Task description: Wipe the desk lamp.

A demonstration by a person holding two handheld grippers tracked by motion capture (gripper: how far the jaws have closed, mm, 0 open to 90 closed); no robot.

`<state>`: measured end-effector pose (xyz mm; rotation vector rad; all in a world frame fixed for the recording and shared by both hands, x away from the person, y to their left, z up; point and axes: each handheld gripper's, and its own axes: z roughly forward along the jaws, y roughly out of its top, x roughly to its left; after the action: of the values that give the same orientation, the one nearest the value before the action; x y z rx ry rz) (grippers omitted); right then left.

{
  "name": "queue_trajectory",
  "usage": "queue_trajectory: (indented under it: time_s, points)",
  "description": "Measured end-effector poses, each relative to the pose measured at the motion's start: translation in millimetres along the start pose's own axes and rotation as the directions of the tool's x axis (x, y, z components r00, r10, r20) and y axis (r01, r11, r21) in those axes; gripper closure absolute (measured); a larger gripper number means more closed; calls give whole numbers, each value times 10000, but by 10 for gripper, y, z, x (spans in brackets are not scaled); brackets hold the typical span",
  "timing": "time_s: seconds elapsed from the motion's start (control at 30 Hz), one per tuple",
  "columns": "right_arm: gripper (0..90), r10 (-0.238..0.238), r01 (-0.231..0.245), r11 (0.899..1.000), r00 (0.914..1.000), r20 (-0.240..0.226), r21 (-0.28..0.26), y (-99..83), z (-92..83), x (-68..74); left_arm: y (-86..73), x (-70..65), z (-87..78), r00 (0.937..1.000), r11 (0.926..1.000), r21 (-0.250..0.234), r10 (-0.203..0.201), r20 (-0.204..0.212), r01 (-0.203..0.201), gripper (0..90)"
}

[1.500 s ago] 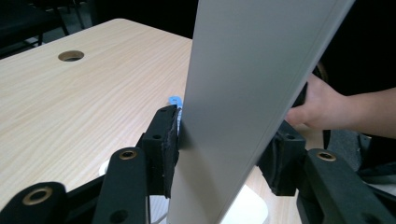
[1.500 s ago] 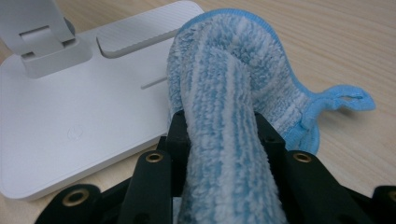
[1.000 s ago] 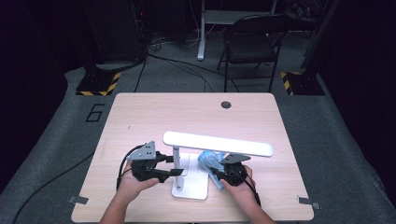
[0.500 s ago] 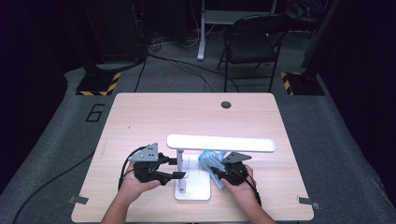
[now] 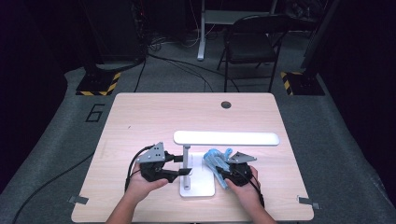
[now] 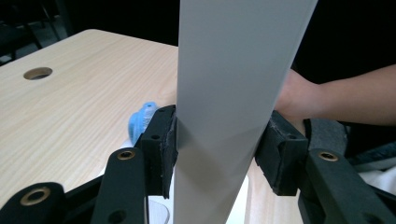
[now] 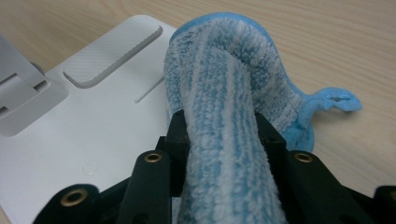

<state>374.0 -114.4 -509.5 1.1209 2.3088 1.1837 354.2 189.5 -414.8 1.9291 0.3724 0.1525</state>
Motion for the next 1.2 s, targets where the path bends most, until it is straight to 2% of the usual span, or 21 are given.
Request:
queue_trajectory:
  time_s: [0.2, 0.23, 0.33, 0.47, 0.6, 0.7, 0.77, 0.8, 0.87, 0.9, 0.93, 0.97, 1.0, 1.03, 1.17, 1.2]
  points:
    - [656, 417, -413, 9991, 9970, 655, -74, -54, -99, -81, 37, -8, 82, 9979, 10000, -38, 90, -639, -92, 529]
    - [656, 517, -513, 9987, 9961, 718, -82, -64, -120, -99, 40, -12, 105, 9962, 9999, -128, 69, -868, -80, 530]
    - [656, 816, -810, 9967, 9924, 919, -104, -95, -178, -122, 55, -15, 145, 9943, 9999, -161, -21, -1069, 4, 530]
    - [655, 831, -826, 9965, 9919, 956, -91, -132, -252, -86, 81, -25, 197, 9930, 9999, -119, -78, -1180, 64, 528]
    - [648, 773, -793, 9966, 9941, 765, 226, -174, -275, -20, 105, -14, 233, 9982, 10000, 16, 7, -595, -6, 521]
    - [610, 644, -655, 9977, 9964, 560, 186, -194, -283, 38, 112, 3, 245, 9993, 10000, 25, -51, -374, 52, 515]
    - [554, 829, -840, 9962, 9953, 498, 215, -198, -310, 60, 109, 19, 261, 9994, 9998, -158, -113, -319, 108, 501]
    - [554, 785, -795, 9967, 9955, 522, 160, -201, -320, 55, 113, 31, 265, 9997, 9997, -190, -136, -206, 132, 489]
    - [606, 913, -926, 9955, 9943, 551, 216, -217, -350, 63, 128, 48, 278, 9998, 9995, -281, -164, -137, 160, 464]
    - [627, 771, -784, 9966, 9958, 502, 250, -225, -354, 56, 132, 50, 289, 9997, 9992, -370, -157, -201, 150, 461]
    - [641, 836, -850, 9960, 9953, 491, 287, -231, -360, 66, 136, 55, 290, 9998, 9990, -418, -167, -78, 163, 465]
    - [647, 803, -814, 9963, 9959, 405, 269, -233, -363, 74, 138, 54, 290, 9996, 9987, -442, -254, 115, 259, 481]
    - [651, 878, -891, 9953, 9955, 354, 379, -234, -376, 91, 140, 55, 290, 9996, 9987, -444, -229, 174, 237, 485]
    - [653, 766, -776, 9962, 9967, 265, 394, -236, -380, 104, 140, 62, 285, 9997, 9991, -401, -121, 189, 129, 498]
    - [664, 401, -422, 9976, 9984, 388, 545, -223, -335, 180, 137, 66, 283, 9997, 9993, -363, -83, 227, 91, 509]
    - [667, 492, -518, 9968, 9978, 443, 604, -215, -304, 192, 138, 64, 285, 9997, 9994, -354, -61, 244, 69, 510]
